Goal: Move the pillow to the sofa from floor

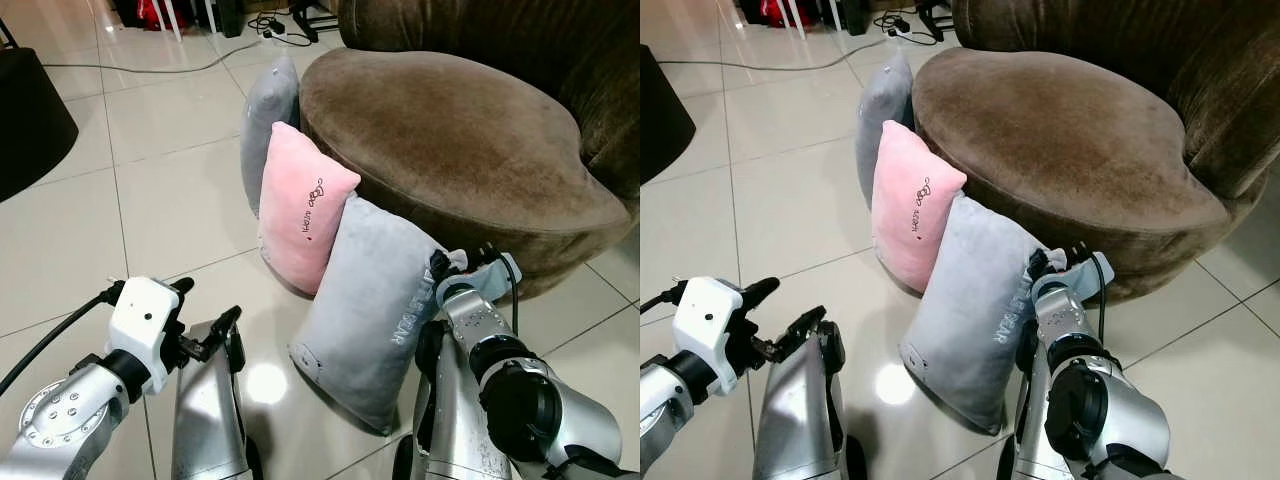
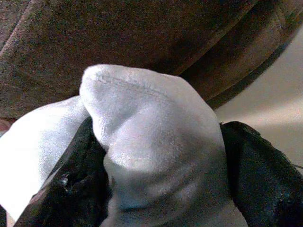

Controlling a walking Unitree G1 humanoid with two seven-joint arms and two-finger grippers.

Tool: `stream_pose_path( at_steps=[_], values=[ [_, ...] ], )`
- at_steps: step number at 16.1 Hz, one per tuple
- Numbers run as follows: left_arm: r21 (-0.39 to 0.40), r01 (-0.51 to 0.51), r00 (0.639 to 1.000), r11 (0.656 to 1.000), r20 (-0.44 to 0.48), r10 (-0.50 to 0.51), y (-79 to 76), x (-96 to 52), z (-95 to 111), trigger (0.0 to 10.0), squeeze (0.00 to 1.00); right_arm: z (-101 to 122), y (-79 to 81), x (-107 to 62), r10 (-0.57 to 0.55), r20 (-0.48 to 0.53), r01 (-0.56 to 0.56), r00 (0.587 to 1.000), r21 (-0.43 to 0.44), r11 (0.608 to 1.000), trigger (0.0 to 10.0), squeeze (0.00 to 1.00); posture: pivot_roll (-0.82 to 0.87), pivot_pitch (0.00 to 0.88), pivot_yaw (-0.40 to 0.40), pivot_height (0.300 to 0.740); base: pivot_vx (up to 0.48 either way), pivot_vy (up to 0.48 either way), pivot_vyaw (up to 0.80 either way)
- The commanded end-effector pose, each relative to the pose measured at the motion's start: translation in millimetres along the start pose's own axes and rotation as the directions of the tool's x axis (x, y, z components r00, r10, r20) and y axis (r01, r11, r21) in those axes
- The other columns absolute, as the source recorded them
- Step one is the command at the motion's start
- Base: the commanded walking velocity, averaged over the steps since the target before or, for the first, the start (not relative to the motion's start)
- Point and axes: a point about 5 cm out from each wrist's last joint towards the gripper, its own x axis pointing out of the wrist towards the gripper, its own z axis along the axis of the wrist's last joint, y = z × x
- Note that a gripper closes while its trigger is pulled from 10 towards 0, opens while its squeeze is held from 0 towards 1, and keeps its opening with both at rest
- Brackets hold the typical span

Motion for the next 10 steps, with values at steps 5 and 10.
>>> stream_pose_path(
  at_steps=[5,10],
  values=[
    [-0.01,0.066,0.997,0.998,-0.038,-0.066,-3.4,-2.3,-1.5,10.0,0.0,-9.1,3.8,-0.4,0.013,-0.042,-0.012,0.999,0.008,1.0,0.0,0.0,0.08,0.047,0.012,0.375,0.0,0.0,0.0],
    [-0.036,0.085,0.995,0.996,-0.055,-0.087,-4.2,-6.3,-7.6,10.0,0.0,-12.2,4.2,-0.9,0.02,-0.043,-0.019,0.999,0.022,1.0,0.0,0.0,0.08,0.02,0.009,0.375,0.0,0.0,0.0]
  ],
)
